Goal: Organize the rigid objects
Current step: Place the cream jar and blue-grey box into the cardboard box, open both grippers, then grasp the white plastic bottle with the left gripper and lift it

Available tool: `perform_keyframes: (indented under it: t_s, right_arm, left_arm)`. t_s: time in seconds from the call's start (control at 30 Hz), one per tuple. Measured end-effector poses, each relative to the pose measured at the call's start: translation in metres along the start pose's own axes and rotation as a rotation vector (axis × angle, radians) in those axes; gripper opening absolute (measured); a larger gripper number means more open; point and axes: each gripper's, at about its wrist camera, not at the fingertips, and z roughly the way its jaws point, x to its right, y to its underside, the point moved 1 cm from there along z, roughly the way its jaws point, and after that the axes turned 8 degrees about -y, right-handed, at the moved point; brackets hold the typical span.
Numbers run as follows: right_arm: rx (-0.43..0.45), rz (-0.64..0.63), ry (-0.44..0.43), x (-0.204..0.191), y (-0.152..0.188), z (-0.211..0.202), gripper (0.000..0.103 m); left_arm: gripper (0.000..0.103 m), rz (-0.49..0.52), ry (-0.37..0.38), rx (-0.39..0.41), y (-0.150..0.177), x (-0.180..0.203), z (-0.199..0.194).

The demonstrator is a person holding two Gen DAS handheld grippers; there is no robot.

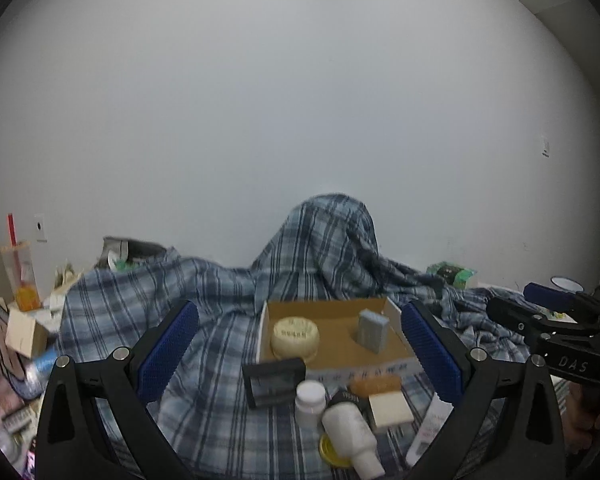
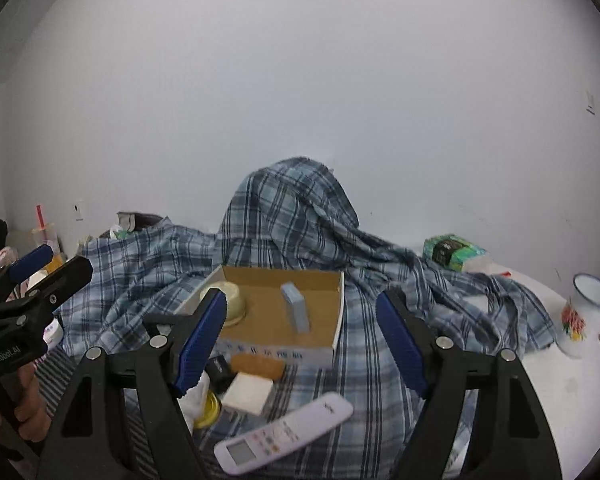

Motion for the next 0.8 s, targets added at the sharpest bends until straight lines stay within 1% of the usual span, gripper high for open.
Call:
perform_keyframes:
  t_s: [0.17, 0.33, 0.4, 0.63, 0.77, 0.8]
  right_arm:
    - [-0.020, 0.011, 0.002, 0.005, 0.025, 0.005, 0.076]
    - [-0.055, 0.011, 0.022, 0.011, 0.043, 0.017, 0.076]
    - [-0.074, 0.022, 0.014, 0.014, 0.046, 0.021, 0.076]
    - [-0.087, 0.031, 0.008, 0.016, 0.050, 0.024, 0.076]
    - [-0.079, 0.013, 0.005, 0.013, 0.049, 0.024, 0.076]
    - [-0.076, 0.009, 0.006, 0.012, 0.049, 0.023, 0.076]
  left_arm:
    - [0.103, 0.005, -0.029, -0.006, 0.019, 0.001, 0.000]
    - [0.103, 0.018, -0.028, -0.038, 0.032, 0.004, 0.008]
    - [0.103, 0.012, -0.022, -0.042, 0.032, 0.003, 0.010]
    - [0.103, 0.007, -0.019, -0.072, 0.034, 0.002, 0.015]
    - [0.103, 0.031, -0.009, -0.121, 0.031, 0.008, 0.016]
    - [0.103, 0.034, -0.008, -0.151, 0.030, 0.011, 0.018]
